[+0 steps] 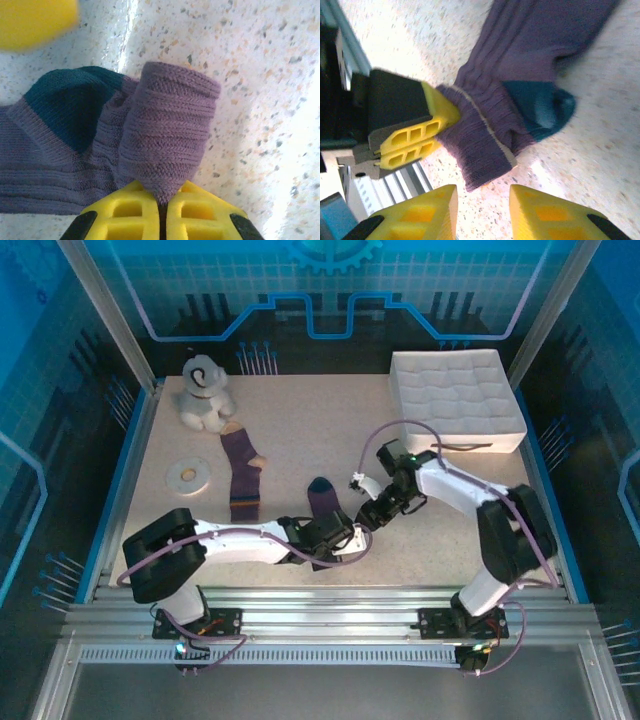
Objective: Roll the socks
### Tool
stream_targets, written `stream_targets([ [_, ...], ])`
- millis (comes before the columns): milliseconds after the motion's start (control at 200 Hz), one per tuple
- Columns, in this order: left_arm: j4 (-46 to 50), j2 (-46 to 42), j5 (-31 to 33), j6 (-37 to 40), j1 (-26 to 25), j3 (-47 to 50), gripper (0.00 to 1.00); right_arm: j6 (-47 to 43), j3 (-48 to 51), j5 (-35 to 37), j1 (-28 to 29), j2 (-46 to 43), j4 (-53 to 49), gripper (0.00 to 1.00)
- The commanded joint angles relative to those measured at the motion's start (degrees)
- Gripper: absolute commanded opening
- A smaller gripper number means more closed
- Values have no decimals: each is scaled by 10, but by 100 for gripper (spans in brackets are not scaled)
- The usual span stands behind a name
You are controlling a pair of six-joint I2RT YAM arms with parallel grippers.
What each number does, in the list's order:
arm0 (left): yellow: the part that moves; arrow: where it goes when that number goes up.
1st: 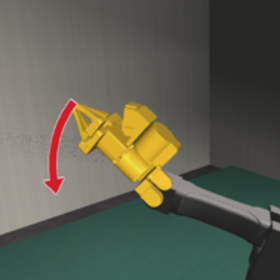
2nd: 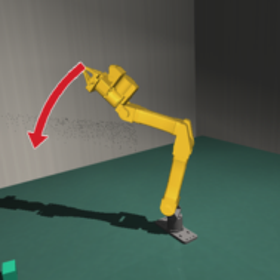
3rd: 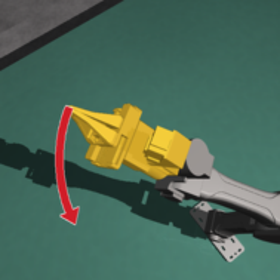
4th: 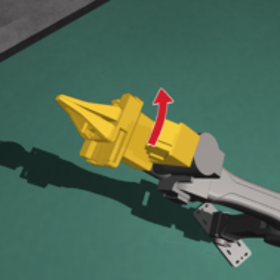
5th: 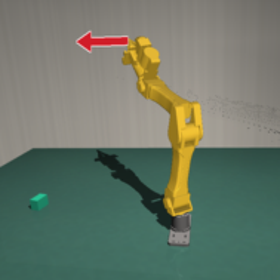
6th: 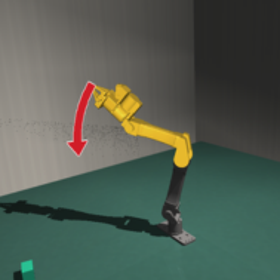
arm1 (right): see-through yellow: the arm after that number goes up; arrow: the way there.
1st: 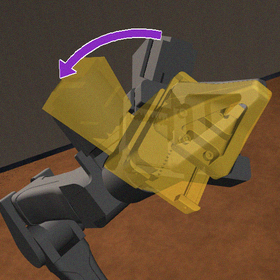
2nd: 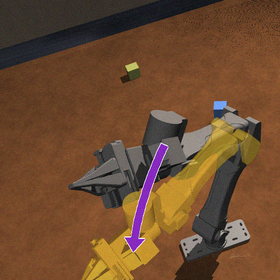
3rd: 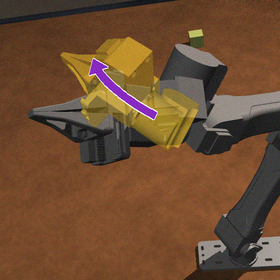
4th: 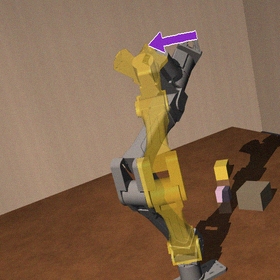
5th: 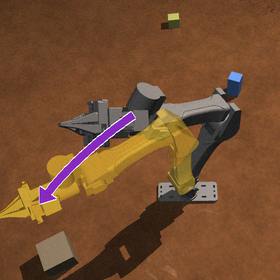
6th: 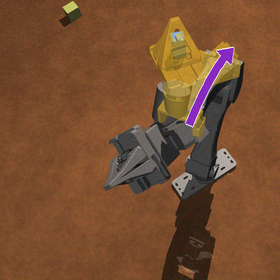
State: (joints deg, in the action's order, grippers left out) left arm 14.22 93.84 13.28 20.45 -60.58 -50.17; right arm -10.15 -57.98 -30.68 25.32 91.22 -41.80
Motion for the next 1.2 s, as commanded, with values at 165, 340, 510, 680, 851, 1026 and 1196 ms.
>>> stream_targets([
  [165,35,21,-121,-100,30,-4,0,191,152,36,-52,-162,238,35],
  [340,25,9,-223,-115,85,11,0,219,212,39,-54,-228,288,38],
  [510,17,5,-307,-129,135,22,0,241,264,26,-46,-255,329,42],
  [680,19,25,-357,-133,165,18,0,244,269,29,-9,-230,331,43],
  [851,45,70,-390,-130,182,-13,0,251,249,11,20,-162,350,43],
  [1026,62,96,-410,-133,197,-34,0,261,226,3,43,-104,368,40],
  [1196,60,99,-434,-135,213,-34,0,266,221,8,45,-78,374,38],
])
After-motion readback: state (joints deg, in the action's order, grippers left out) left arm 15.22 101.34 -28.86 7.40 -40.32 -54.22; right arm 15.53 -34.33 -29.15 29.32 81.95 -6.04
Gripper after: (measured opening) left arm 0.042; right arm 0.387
